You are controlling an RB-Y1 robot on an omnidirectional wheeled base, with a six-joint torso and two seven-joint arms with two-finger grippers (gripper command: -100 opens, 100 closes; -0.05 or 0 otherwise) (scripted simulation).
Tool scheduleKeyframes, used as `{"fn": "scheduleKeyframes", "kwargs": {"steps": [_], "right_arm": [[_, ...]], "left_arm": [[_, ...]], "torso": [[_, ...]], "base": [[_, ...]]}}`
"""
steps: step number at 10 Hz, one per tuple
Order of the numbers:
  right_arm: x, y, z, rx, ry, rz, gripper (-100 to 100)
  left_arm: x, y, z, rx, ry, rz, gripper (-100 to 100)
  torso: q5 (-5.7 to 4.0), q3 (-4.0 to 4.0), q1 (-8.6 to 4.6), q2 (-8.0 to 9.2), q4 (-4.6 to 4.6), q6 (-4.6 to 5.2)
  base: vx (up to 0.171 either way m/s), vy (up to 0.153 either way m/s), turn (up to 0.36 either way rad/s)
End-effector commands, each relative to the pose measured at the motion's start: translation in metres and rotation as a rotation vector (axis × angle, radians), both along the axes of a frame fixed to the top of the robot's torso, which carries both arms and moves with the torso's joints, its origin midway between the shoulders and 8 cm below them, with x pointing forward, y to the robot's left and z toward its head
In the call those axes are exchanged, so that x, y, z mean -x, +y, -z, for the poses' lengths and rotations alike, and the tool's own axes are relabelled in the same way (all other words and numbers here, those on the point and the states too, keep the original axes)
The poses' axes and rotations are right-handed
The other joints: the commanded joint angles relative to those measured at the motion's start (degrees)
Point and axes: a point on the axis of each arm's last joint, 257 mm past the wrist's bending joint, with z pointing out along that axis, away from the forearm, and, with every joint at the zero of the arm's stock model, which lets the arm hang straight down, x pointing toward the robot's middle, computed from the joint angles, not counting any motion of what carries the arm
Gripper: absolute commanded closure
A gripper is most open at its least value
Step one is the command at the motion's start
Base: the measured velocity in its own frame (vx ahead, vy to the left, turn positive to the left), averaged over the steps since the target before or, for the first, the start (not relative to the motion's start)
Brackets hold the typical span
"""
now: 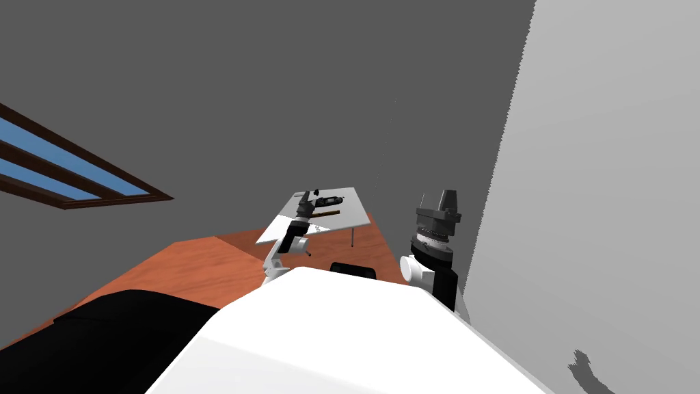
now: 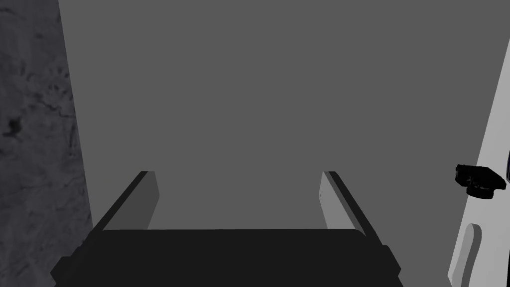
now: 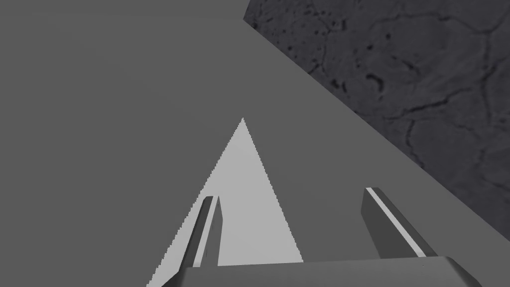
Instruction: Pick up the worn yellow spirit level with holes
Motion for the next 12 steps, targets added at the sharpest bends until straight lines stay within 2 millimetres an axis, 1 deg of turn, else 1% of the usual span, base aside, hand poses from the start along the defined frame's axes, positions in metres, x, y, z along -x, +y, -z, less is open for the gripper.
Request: {"fn": "scheduleKeyframes", "kwargs": {"steps": [1,2,3,4,5,6,7,9,10,11,12], "right_arm": [[0.000,0.000,0.000,0.000,0.000,0.000,0],[0.000,0.000,0.000,0.000,0.000,0.000,0],[0.000,0.000,0.000,0.000,0.000,0.000,0],[0.000,0.000,0.000,0.000,0.000,0.000,0],[0.000,0.000,0.000,0.000,0.000,0.000,0],[0.000,0.000,0.000,0.000,0.000,0.000,0],[0.000,0.000,0.000,0.000,0.000,0.000,0],[0.000,0.000,0.000,0.000,0.000,0.000,0],[0.000,0.000,0.000,0.000,0.000,0.000,0],[0.000,0.000,0.000,0.000,0.000,0.000,0],[0.000,0.000,0.000,0.000,0.000,0.000,0]], "left_arm": [[-0.014,0.012,0.013,-0.013,0.052,-0.024,-100],[-0.015,0.013,0.017,-0.011,0.067,-0.027,-100],[-0.025,0.025,0.028,-0.021,0.107,-0.050,-100],[-0.026,0.026,0.031,-0.019,0.121,-0.054,-100],[-0.036,0.039,0.041,-0.028,0.160,-0.078,-100],[-0.037,0.040,0.046,-0.025,0.178,-0.082,-100],[-0.046,0.054,0.055,-0.032,0.214,-0.108,-100],[-0.047,0.055,0.060,-0.028,0.235,-0.114,-100],[-0.055,0.070,0.070,-0.031,0.274,-0.142,-100],[-0.055,0.072,0.075,-0.028,0.294,-0.147,-100],[-0.063,0.087,0.084,-0.028,0.332,-0.177,-100]], "torso": [[0.00,0.00,0.00,0.00,0.00,0.00],[0.00,-0.01,0.01,0.00,0.00,0.02],[0.00,-0.01,0.01,-0.01,0.00,0.00],[0.00,0.00,-0.01,0.00,0.00,0.01],[0.00,-0.01,0.00,-0.01,0.00,0.00],[0.00,0.00,0.01,0.00,0.00,0.01],[0.00,-0.01,0.00,-0.01,0.00,0.00],[0.00,-0.01,0.01,-0.01,0.00,-0.01],[0.00,-0.03,-0.01,-0.05,-0.01,-0.01],[0.00,-0.03,-0.02,-0.05,-0.01,0.01],[0.00,-0.03,-0.01,-0.04,-0.01,-0.01]], "base": [[-0.028,0.011,-0.062],[-0.024,0.009,-0.045],[-0.030,0.003,-0.081],[-0.026,0.005,-0.034],[-0.032,0.006,-0.067],[-0.024,0.006,-0.048],[-0.027,0.010,-0.083],[-0.015,0.006,-0.014],[-0.015,0.002,-0.078],[-0.017,0.004,-0.055],[-0.021,0.002,-0.082]]}}
